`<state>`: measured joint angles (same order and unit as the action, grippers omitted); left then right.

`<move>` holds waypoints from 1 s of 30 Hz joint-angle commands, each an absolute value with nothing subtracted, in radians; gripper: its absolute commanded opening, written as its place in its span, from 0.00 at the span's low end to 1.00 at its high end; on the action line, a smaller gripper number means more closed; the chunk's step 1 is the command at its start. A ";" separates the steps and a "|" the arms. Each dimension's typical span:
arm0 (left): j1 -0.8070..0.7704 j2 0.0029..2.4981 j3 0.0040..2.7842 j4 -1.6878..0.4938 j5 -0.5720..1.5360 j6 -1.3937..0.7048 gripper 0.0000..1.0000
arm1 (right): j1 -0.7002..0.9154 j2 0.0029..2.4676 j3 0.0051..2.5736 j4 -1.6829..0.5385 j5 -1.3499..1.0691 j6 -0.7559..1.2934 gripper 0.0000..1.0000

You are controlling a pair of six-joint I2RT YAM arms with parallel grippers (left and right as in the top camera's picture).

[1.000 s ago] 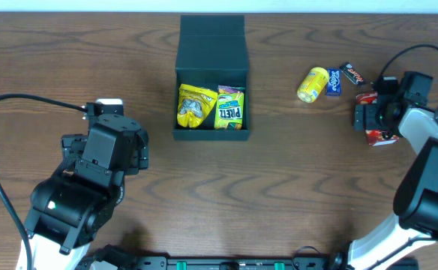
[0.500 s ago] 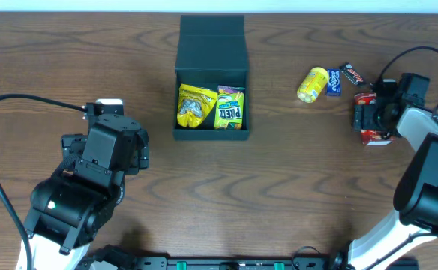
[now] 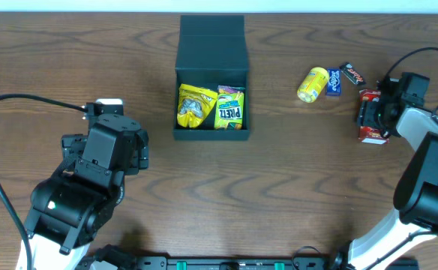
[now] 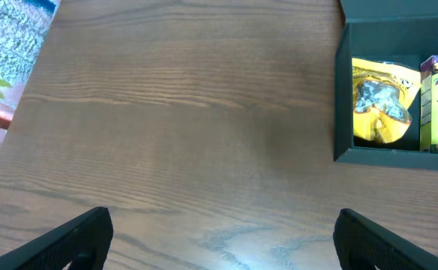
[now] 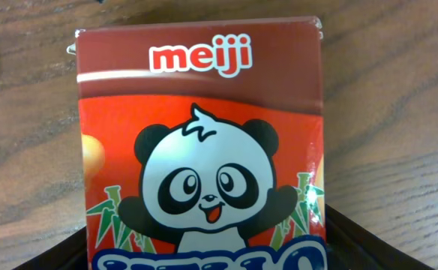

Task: Pack container
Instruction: 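Lift the Hello Panda box and carry it over the green box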

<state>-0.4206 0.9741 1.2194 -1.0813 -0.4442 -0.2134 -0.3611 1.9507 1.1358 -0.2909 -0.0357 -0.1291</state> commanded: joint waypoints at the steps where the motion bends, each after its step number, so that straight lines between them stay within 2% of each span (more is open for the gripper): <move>1: -0.419 0.973 1.226 -1.085 -0.444 -0.225 0.95 | -0.358 1.946 1.131 -0.298 -0.066 -0.049 0.73; 8: -0.419 0.973 1.226 -1.085 -0.444 -0.225 0.95 | -0.331 1.795 1.132 -0.298 -0.165 -0.038 0.71; 14: -0.419 0.973 1.226 -1.085 -0.444 -0.225 0.95 | -0.244 1.637 1.132 -0.287 -0.213 -0.037 0.69; 19: -0.419 0.973 1.226 -1.085 -0.444 -0.225 0.95 | -0.087 1.561 1.132 -0.271 -0.214 0.062 0.69; 30: -0.419 0.973 1.226 -1.085 -0.444 -0.225 0.95 | 0.294 1.563 1.132 -0.212 -0.168 0.298 0.70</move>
<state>-0.4206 0.9741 1.2194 -1.0813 -0.4442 -0.2134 0.2222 1.5688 1.1282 -0.2203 -0.2016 0.2050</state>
